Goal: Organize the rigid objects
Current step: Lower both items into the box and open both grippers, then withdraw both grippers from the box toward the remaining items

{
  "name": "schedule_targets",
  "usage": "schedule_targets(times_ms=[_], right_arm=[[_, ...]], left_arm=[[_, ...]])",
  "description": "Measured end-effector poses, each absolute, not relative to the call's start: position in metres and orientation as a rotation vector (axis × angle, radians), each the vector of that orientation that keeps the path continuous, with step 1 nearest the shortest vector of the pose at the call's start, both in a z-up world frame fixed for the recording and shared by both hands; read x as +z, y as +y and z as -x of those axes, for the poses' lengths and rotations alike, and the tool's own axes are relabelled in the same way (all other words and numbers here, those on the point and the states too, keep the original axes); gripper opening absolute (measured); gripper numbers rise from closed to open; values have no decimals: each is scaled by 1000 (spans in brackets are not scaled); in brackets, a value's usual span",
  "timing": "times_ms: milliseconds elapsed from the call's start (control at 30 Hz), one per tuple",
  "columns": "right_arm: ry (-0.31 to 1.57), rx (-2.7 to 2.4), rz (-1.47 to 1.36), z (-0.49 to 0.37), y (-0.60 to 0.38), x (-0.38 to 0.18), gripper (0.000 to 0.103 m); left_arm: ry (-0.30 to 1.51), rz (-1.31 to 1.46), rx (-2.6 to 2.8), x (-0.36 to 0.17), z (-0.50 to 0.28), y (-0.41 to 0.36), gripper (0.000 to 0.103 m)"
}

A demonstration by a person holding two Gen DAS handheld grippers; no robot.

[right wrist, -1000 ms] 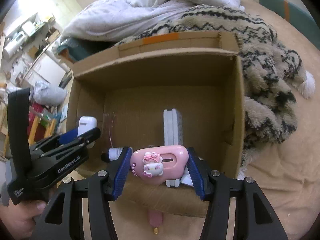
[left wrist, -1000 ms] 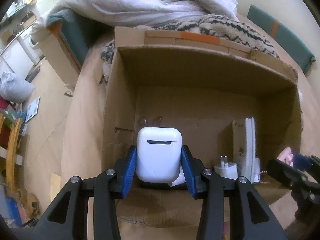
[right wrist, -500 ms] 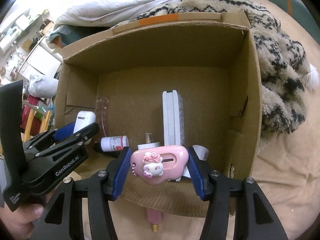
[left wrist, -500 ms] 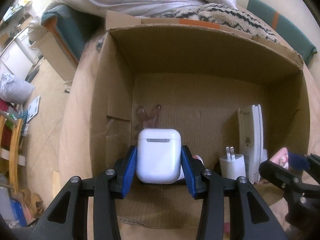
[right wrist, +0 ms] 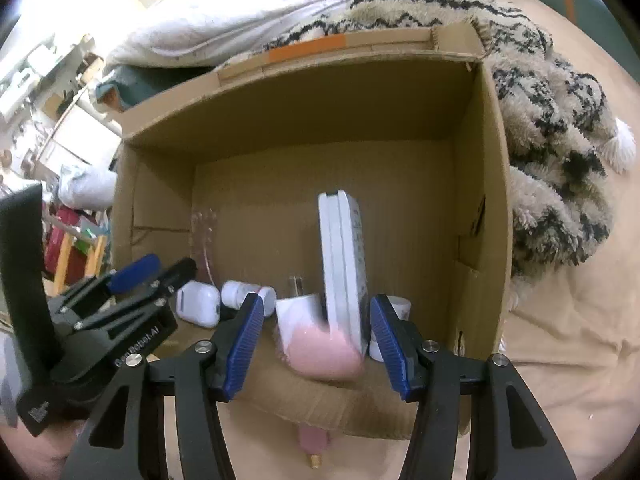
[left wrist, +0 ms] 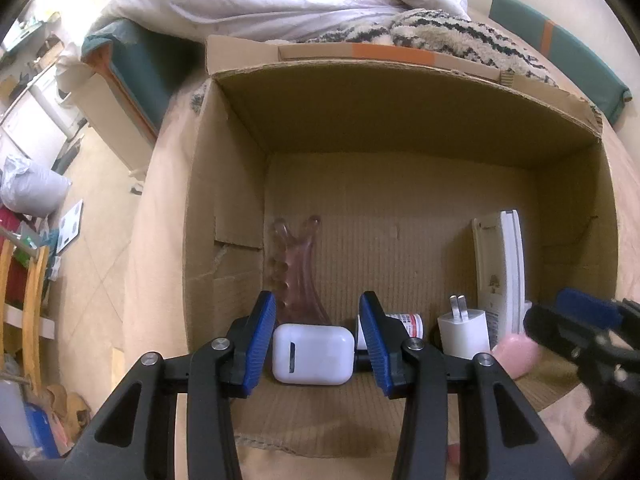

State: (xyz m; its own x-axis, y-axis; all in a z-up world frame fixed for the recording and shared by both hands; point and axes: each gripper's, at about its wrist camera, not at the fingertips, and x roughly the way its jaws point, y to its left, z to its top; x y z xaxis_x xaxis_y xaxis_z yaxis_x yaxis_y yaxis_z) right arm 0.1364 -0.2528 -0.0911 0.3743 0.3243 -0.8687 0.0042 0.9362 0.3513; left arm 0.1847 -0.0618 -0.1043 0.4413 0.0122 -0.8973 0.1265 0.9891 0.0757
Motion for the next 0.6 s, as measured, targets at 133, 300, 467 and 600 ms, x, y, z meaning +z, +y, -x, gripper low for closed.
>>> schedule_targets(times_ms=[133, 300, 467, 600], right_arm=[[1130, 204, -340, -135, -257, -81, 78], [1070, 187, -344, -133, -263, -69, 103], [1044, 162, -342, -130, -267, -62, 103], [1037, 162, -333, -126, -268, -56, 103]], left_arm=[[1108, -144, -83, -100, -184, -64, 57], [1077, -125, -94, -90, -181, -65, 66], [1064, -115, -90, -85, -180, -63, 66], [1052, -106, -93, -77, -177, -61, 66]])
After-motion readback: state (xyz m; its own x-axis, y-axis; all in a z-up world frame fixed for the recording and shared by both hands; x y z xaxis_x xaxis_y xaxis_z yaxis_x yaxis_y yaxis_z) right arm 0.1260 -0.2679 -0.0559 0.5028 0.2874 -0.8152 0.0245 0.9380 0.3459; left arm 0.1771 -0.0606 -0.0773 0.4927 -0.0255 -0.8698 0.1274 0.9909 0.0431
